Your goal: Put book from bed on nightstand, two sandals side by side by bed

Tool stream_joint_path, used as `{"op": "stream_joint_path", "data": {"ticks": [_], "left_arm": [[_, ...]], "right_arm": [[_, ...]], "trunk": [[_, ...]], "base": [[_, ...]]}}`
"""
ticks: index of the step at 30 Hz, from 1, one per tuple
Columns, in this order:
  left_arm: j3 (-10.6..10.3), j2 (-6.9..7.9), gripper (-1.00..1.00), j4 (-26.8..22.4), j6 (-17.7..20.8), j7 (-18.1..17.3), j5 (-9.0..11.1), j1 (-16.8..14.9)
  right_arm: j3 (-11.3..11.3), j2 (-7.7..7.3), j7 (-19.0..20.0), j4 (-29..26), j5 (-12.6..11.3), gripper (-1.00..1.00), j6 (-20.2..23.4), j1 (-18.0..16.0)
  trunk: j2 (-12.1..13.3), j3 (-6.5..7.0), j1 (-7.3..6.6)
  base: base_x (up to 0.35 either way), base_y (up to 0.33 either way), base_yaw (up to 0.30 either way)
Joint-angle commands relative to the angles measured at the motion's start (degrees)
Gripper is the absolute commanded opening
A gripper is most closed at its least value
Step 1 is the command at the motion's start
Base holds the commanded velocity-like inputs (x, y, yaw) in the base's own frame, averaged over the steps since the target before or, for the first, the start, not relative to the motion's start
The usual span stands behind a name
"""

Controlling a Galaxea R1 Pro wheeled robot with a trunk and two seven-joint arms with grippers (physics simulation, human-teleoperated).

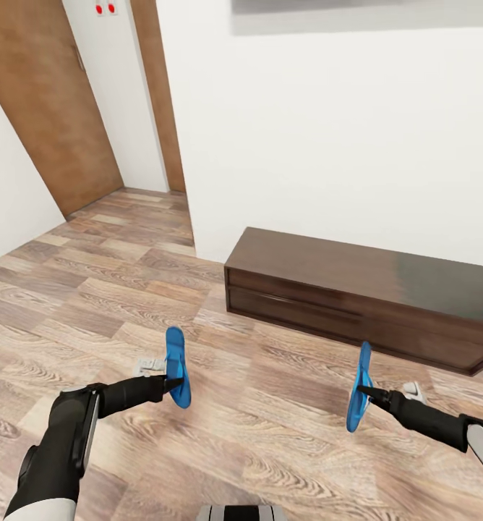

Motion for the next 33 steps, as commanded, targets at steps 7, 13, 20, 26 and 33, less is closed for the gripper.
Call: {"op": "stream_joint_path", "data": {"ticks": [7,13,20,26,33], "left_arm": [[0.53,0.35,-1.00,11.38,-3.93,1.64,-0.88,-0.08],[1.02,1.13,-1.00,29.62,-16.78,17.64,-0.65,-0.08],[4.58,2.36,-1.00,44.70,-31.17,28.26,-0.59,-0.07],[5.74,3.14,-1.00,51.33,-37.13,33.72,-0.64,-0.07],[5.80,3.09,-1.00,53.45,-39.91,34.59,-0.65,-0.05]], "right_arm": [[0.30,0.58,-0.16,8.10,15.20,-1.00,-4.26,-0.03],[0.57,0.68,-0.29,23.44,22.87,-1.00,-24.45,-0.01],[0.43,1.45,-0.35,35.16,23.22,-1.00,-32.10,0.02],[0.01,1.52,-0.47,39.08,23.24,-1.00,-36.55,0.00],[-0.01,1.53,-0.57,39.69,23.21,-1.00,-40.01,0.02]], "trunk": [[0.08,1.51,-0.19],[0.16,2.84,-0.34],[0.25,4.39,-0.52],[0.33,5.72,-0.68],[0.43,7.27,-0.86]], "base": [[0.000,0.000,0.000],[0.000,0.000,0.000],[0.000,0.000,0.000],[0.000,0.000,0.000],[0.000,0.000,0.000]]}}
